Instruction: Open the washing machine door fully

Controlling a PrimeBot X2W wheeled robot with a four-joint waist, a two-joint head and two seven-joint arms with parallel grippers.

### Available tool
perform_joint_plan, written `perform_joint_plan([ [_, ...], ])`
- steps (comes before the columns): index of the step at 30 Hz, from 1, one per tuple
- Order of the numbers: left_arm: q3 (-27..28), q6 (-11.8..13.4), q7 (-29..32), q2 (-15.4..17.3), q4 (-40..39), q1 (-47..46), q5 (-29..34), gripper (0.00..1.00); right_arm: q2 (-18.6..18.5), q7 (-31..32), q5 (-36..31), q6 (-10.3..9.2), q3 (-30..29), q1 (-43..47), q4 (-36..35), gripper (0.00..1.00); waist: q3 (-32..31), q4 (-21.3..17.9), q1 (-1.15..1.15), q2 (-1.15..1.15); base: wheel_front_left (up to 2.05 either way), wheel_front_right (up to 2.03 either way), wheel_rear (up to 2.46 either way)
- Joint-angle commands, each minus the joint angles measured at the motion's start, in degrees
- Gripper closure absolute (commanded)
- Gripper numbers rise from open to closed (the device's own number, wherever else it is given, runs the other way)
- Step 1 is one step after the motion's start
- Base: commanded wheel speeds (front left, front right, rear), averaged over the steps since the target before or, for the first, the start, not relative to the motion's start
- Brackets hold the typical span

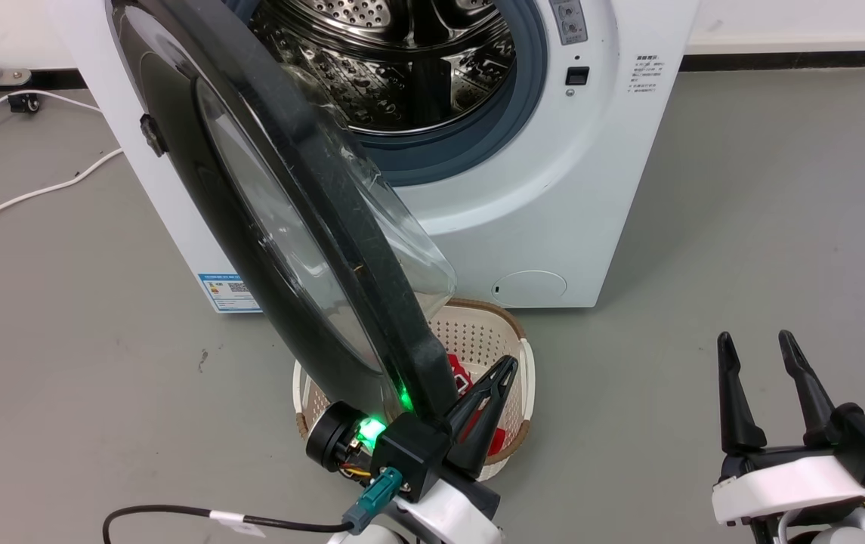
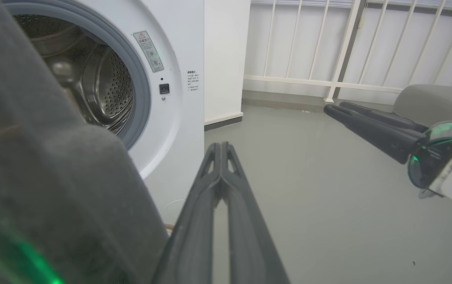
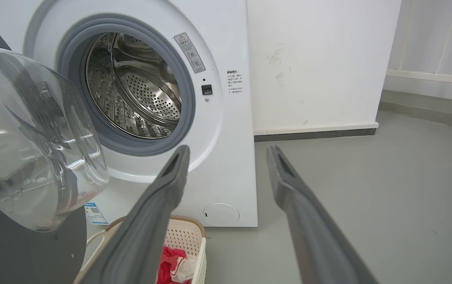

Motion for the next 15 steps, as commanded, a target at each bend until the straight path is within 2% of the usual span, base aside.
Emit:
perform_joint_plan([
  [1, 0.9, 0.7, -0.3, 0.4, 0.6, -1.0, -0.4, 1.00, 0.1, -0.1, 0.2, -0.04, 0.1, -0.8, 0.1, 0.00, 0.0, -0.1, 0.00, 0.00, 0.00, 0.00, 0.00],
  [10, 1.8, 2.7, -1.1, 1.2, 1.4, 0.7, -0.3, 1.00, 0.1, -0.1, 1.0, -0.04, 0.3, -1.0, 1.0, 0.00, -0.2, -0.2, 0.00, 0.00, 0.00, 0.00, 0.00],
  [15, 2.8, 4.0, -1.5, 2.1, -1.1, 2.8, -0.7, 1.00, 0.1, -0.1, 1.9, -0.04, 0.6, -0.6, 1.3, 0.00, -0.1, -0.2, 0.00, 0.00, 0.00, 0.00, 0.00],
])
